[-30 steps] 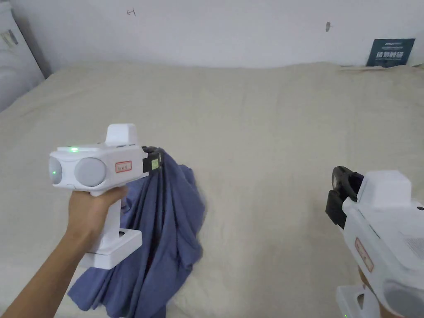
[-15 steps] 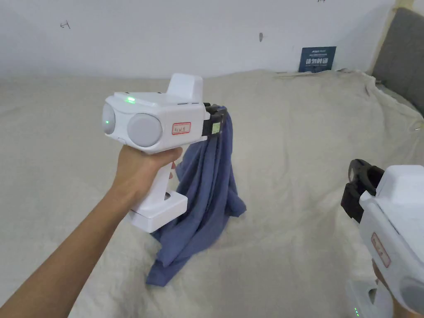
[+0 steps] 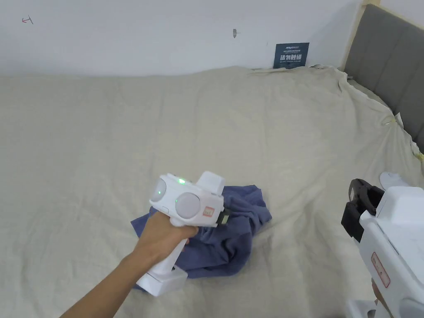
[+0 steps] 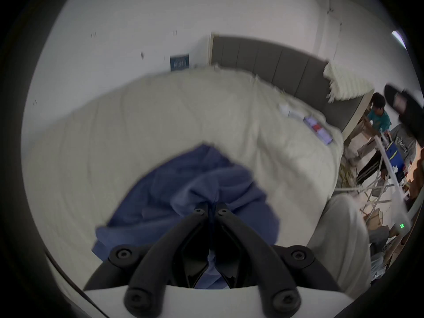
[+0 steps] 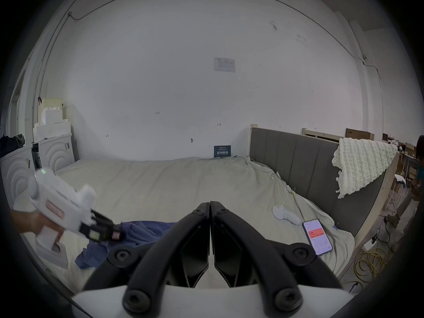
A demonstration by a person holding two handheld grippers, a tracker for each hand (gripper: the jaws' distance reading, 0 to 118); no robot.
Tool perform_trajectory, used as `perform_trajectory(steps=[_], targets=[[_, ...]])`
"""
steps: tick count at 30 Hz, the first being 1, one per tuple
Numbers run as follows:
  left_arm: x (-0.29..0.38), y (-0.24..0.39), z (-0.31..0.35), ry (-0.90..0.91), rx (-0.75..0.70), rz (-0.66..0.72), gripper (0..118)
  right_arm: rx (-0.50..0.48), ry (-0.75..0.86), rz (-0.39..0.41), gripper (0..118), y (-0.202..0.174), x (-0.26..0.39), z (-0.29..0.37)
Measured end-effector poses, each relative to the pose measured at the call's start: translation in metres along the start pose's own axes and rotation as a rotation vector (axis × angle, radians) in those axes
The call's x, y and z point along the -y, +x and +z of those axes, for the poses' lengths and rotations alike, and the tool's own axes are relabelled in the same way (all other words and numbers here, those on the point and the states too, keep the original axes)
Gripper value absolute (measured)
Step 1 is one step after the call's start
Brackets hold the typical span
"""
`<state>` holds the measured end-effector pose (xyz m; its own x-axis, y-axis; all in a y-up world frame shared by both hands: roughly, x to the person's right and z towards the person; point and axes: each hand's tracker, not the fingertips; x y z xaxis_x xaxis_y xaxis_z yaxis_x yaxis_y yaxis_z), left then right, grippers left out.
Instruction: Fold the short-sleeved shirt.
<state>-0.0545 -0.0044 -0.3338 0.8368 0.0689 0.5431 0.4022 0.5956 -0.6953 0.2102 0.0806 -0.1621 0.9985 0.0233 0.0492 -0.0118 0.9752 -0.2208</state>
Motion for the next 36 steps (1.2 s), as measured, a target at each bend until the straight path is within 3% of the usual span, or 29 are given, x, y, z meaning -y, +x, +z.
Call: perform_trajectory(steps=[7, 11, 13, 15, 17, 25, 36], targets=[[0.035, -0.004, -0.051, -0.118, -0.032, 0.054, 0, -0.002, -0.029, -0.004, 0, -0.001, 0.007, -0.003], [0.034, -0.005, -0.040, -0.065, -0.032, 0.071, 19, -0.002, -0.036, 0.004, 0, -0.002, 0.007, -0.003], [0.032, -0.004, -0.031, -0.037, -0.052, 0.068, 42, -0.003, -0.034, 0.004, 0, -0.004, 0.003, 0.001], [0.029, -0.004, -0.018, 0.010, -0.105, 0.087, 88, -0.005, -0.028, 0.005, 0, -0.005, 0.000, 0.003], [0.026, -0.005, -0.001, 0.070, -0.141, 0.091, 115, -0.005, -0.020, 0.006, 0, -0.006, -0.005, 0.005], [0.025, -0.018, 0.116, 0.477, -0.235, 0.182, 117, -0.006, 0.035, 0.004, 0, -0.011, -0.024, 0.010], [0.076, -0.048, 0.201, 0.775, -0.523, 0.245, 111, -0.037, 0.094, 0.012, 0, -0.025, -0.038, 0.009]])
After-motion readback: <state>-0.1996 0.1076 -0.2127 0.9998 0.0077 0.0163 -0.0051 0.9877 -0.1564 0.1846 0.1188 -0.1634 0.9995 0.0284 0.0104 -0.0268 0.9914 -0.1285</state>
